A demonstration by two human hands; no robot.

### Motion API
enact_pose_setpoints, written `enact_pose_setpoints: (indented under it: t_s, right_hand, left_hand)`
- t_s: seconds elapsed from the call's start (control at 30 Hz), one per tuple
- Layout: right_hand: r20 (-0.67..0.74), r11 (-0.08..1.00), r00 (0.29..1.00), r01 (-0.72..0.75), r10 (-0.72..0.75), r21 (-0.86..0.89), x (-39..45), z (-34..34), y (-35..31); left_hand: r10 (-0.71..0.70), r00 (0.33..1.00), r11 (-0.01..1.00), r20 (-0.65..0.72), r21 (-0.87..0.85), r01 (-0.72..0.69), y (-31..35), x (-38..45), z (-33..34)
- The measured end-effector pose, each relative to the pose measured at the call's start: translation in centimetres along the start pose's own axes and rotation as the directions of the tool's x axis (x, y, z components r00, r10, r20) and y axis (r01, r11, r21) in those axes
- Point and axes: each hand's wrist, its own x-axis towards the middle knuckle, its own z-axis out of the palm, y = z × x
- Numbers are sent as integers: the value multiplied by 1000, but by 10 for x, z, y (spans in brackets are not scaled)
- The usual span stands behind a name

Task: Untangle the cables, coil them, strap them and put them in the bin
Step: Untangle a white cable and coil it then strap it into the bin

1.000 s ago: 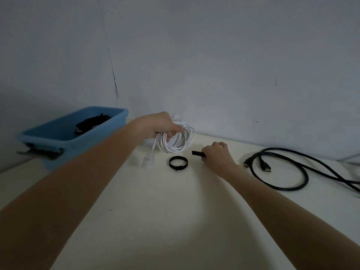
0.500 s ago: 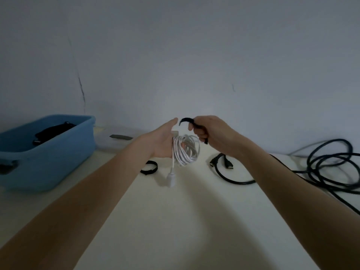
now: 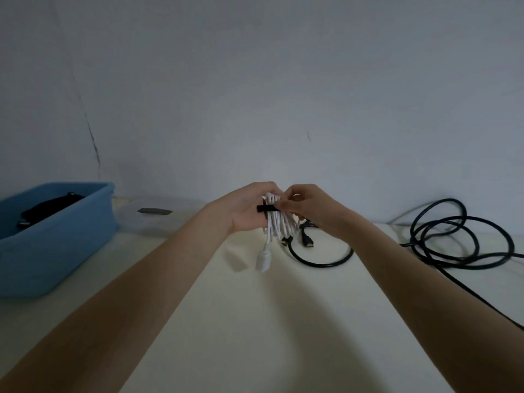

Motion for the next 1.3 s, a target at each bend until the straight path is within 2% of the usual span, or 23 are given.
enact_pose_setpoints:
  t_s: [0.13,0.3,0.37,0.47,0.53,0.6,0.73,0.87,1.07,1.17,1.3]
  right_hand:
    - [-83,998,996,-33,38,57,-3,-6,2]
    - [-187,955,969,-105,161,277,-3,-10,11]
    - [-229,959,951,-151,207,239,-1,-12,14]
    - [-334,971,913,-232,236,52,-2,-15,15]
    - [-398,976,897,-216,194,-11,-4,-15,13]
    - [-433,987,897,-139,90,-83,-7,-12,9]
    - [-428,977,904,-74,-20,-202,-10,-10,3]
    - [-394,995,919,-65,32,-71,-12,-13,5]
    - [-354,998,935,-40,23,-40,-12,-12,6]
    - [-338,996,941,-38,10,-78,-12,-9,6]
    - [-319,980,944,23,-87,-199,-14,-2,5]
  left_hand:
    - [72,989,994,-127,-67,-81,-5,13,12]
    - [92,972,982,-216,-143,-124,-3,19,27]
    - [92,969,978,-229,-162,-131,-1,19,30]
    - [97,963,970,-250,-191,-148,-2,21,31]
    - [107,954,973,-278,-169,-159,-2,20,35]
    - [114,949,966,-296,-192,-175,-3,19,40]
    - [97,943,959,-318,-224,-175,0,16,44]
    - [96,933,961,-347,-213,-178,3,8,49]
    - [104,922,948,-374,-242,-205,5,4,56]
    - [108,921,944,-374,-252,-214,5,5,54]
    - [101,908,930,-406,-286,-232,5,9,52]
